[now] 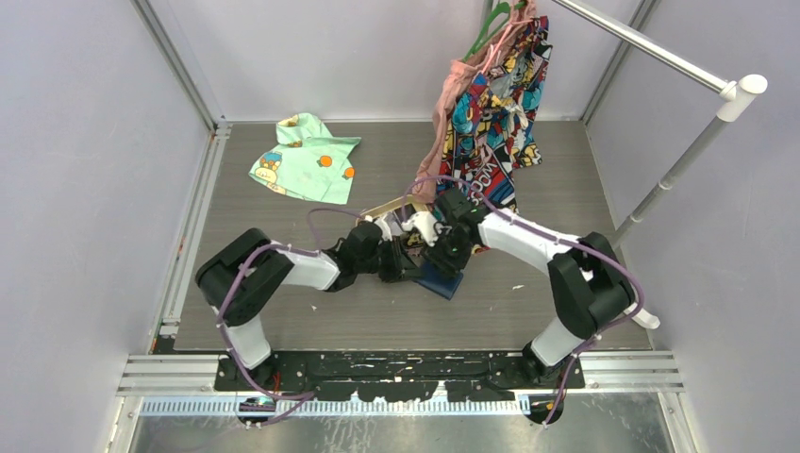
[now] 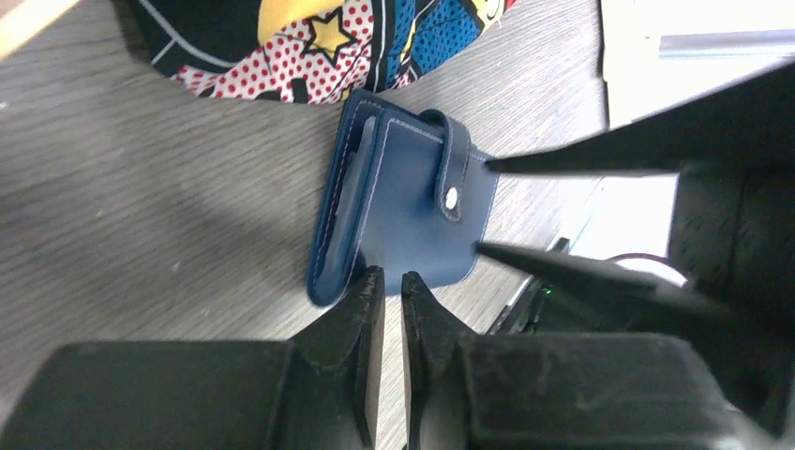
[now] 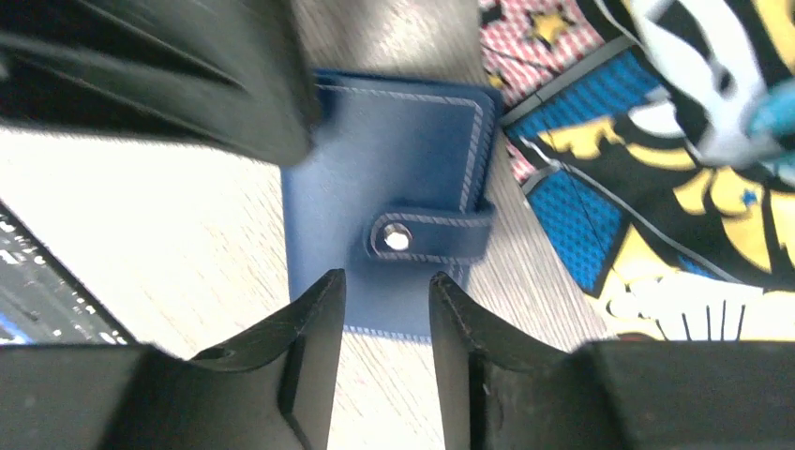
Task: Put the credit cards into the card holder
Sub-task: Close the card holder at the center of the board, then reset both arms
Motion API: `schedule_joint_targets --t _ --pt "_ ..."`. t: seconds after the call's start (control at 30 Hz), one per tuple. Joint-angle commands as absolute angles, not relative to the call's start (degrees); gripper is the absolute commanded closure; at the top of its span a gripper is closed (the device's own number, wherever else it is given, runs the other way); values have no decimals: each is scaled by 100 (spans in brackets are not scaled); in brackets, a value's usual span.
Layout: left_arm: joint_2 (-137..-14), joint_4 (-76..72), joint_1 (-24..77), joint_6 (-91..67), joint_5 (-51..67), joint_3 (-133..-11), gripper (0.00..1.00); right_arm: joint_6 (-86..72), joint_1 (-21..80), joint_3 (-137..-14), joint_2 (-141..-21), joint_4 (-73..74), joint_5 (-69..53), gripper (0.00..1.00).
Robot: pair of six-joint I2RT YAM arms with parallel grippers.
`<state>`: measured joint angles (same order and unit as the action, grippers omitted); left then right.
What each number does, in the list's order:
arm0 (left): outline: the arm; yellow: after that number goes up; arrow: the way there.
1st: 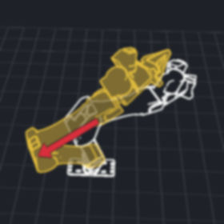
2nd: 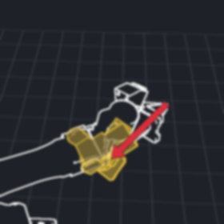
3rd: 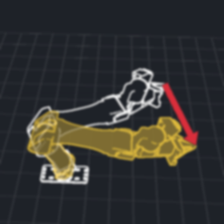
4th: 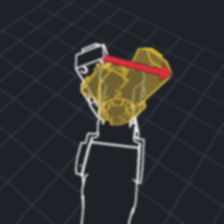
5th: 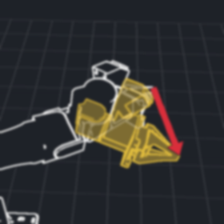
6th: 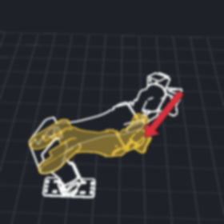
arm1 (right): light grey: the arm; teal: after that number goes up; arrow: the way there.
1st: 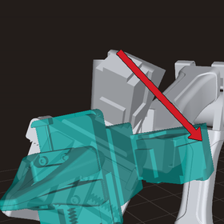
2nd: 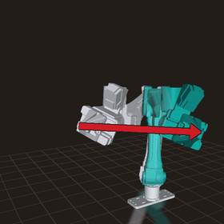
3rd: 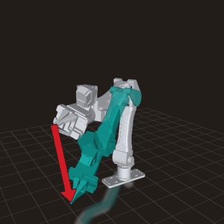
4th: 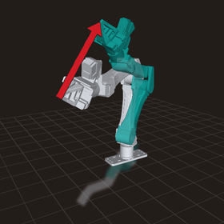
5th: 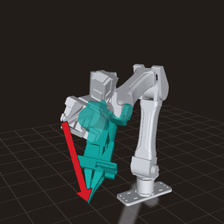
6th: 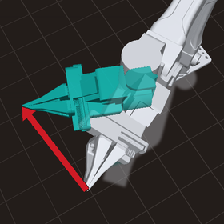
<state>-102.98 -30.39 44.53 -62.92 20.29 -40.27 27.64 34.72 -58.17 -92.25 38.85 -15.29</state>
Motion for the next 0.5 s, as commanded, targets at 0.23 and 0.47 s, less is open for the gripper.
schedule_joint_targets --t 0.23,0.47 --pt "-8198 -353 4442 -4572 1232 -4526 79 3037 2147 -6353 -7709 4914 -3134 51" --pt "-6760 1326 4301 -3135 337 -5227 66 3079 1608 -7214 -7358 5712 -2990 46"
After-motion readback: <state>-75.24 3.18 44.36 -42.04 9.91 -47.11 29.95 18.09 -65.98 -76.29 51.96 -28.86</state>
